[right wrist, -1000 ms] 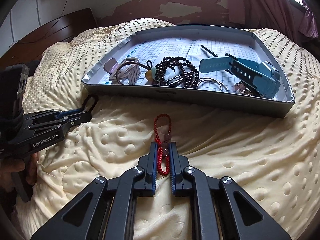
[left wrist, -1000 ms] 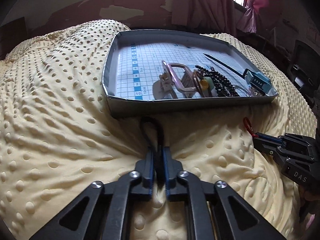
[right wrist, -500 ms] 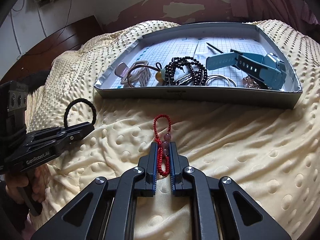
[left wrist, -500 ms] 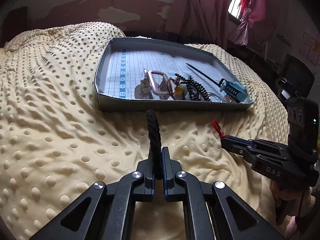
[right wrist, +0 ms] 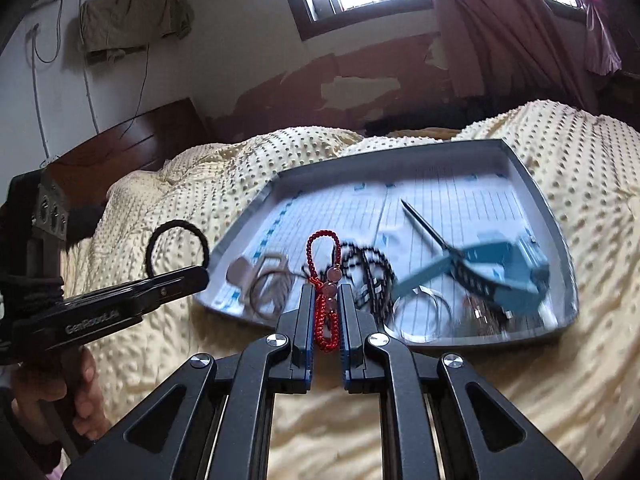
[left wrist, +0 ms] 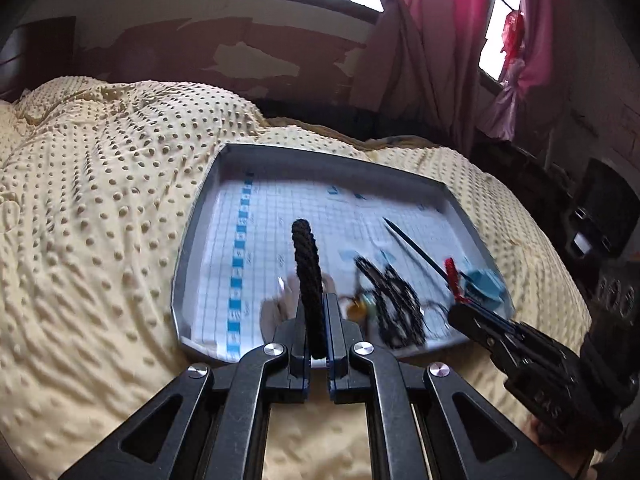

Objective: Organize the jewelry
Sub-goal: 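Carry the hair tie and red bracelet into the tray and open both tools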

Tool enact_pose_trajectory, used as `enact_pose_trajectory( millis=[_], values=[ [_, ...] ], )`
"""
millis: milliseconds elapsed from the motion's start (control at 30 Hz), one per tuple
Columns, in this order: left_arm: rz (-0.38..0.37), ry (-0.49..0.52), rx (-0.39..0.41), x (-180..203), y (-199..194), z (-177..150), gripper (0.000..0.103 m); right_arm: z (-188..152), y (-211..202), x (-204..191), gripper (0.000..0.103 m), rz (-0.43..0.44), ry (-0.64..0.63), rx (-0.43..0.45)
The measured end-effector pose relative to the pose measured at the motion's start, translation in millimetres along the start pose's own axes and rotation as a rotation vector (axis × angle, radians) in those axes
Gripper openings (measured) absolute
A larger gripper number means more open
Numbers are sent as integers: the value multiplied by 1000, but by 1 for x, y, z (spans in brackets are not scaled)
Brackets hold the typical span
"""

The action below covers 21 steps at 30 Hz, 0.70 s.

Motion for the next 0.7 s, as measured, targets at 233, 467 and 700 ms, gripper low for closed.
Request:
enact_pose_trajectory(
  millis=[233, 467, 700],
  values=[
    [20, -23, -53, -17, 33, 7, 6, 7, 41, 16, 10, 25, 94, -42],
    [58, 30, -64, -21, 35, 10, 6, 2, 59, 18, 10, 34, 140, -48],
    [77, 16, -94, -31, 35, 11, 17, 2, 58, 18, 12, 17, 129, -52]
  ],
)
Point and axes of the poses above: each gripper's, at about its wrist camera, not at the fingertips, and y roughly the way its jaws point, x to its right, z to its top, the point moved 10 cm from there along y, roughly the way its jaws point, and after that the axes turned 7 degrees about z, right-handed, at the moved point
